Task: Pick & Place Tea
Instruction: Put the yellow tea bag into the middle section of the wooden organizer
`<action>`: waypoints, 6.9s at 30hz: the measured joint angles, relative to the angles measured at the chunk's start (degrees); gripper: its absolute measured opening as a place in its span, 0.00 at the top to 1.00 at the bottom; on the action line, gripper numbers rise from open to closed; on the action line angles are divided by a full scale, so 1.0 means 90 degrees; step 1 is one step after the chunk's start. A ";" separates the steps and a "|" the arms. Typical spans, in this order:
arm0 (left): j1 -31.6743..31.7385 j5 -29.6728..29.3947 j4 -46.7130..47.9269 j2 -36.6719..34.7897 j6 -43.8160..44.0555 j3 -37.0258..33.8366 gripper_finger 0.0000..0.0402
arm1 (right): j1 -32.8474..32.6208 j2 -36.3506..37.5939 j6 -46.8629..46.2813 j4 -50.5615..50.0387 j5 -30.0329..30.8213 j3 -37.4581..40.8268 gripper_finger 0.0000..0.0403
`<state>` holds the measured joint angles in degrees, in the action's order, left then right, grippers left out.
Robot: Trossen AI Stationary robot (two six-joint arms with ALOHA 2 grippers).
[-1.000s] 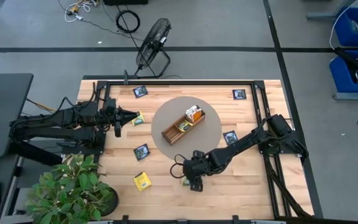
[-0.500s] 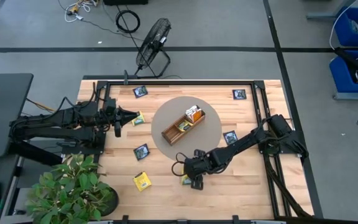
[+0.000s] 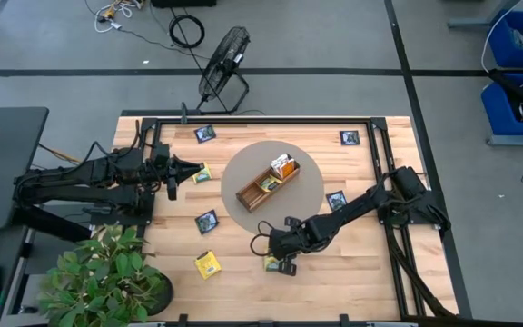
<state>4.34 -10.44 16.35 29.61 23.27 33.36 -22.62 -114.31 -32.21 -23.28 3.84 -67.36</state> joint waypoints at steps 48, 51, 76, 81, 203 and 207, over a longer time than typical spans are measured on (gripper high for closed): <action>-0.0002 0.0000 0.0005 0.0000 0.0009 0.0000 0.85 | 0.0312 0.0208 0.0964 0.0002 0.0141 -0.0526 0.30; 0.0000 -0.0002 0.0001 0.0002 -0.0022 -0.0002 0.85 | 0.0312 0.0054 0.0762 0.0081 0.0149 -0.0420 0.24; -0.0002 -0.0001 0.0047 0.0255 -0.0063 -0.0005 0.85 | 0.0276 -0.0260 0.0570 -0.0111 0.0326 -0.0376 0.96; -0.0002 -0.0002 0.0050 0.0253 -0.0059 -0.0005 0.85 | 0.0251 -0.0242 0.0960 -0.0445 0.0642 -0.0751 0.98; 0.0797 0.1792 -0.2831 0.4045 0.1413 0.0550 1.00 | 0.0196 0.1800 0.0094 -0.2564 0.2371 -0.1588 0.45; 0.0785 0.1394 -0.2829 0.4431 0.0989 0.0729 1.00 | -0.0089 0.2261 -0.0678 -0.2432 0.2837 -0.1140 0.48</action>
<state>11.40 2.11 -9.11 69.49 32.17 39.92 -23.42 -93.96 -38.31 -45.16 29.38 -77.62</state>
